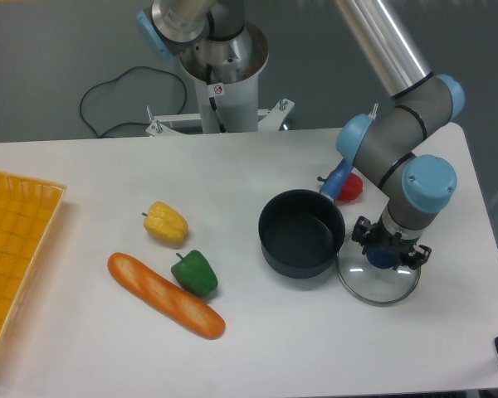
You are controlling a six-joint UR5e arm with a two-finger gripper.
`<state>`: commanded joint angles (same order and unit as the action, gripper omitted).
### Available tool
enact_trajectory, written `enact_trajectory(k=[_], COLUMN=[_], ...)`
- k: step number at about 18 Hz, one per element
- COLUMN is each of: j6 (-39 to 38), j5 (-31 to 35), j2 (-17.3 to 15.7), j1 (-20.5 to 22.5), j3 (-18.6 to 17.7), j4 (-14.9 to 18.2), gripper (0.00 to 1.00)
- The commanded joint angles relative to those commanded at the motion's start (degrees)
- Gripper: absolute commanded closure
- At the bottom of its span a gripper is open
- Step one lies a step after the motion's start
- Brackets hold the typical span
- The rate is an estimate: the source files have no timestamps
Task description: Place the lid on the table
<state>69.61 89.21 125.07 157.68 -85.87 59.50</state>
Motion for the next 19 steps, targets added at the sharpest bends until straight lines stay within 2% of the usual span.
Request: enact_trajectory(k=[2,3,4,5,12,14,19], j6=[0.00,0.09,0.17,0.18,0.18,0.35,3.78], j5=[0.09,0.09,0.00,0.00,0.00,0.09,1.76], j2=[0.00,0.00,0.00,0.00,-0.79,-1.23,-2.19], j1=[0.00,0.00,0.00,0.09,0.00,-0.52,-1.76], j3=[0.00,0.00,0.09,0.09,0.70,1.66,3.25], j4=[0.09,0.00,0.00,0.00,0.00,-1.22,-1.14], gripper=[0.27,0.21,0.03,0.00,0.00,0.00,0.00])
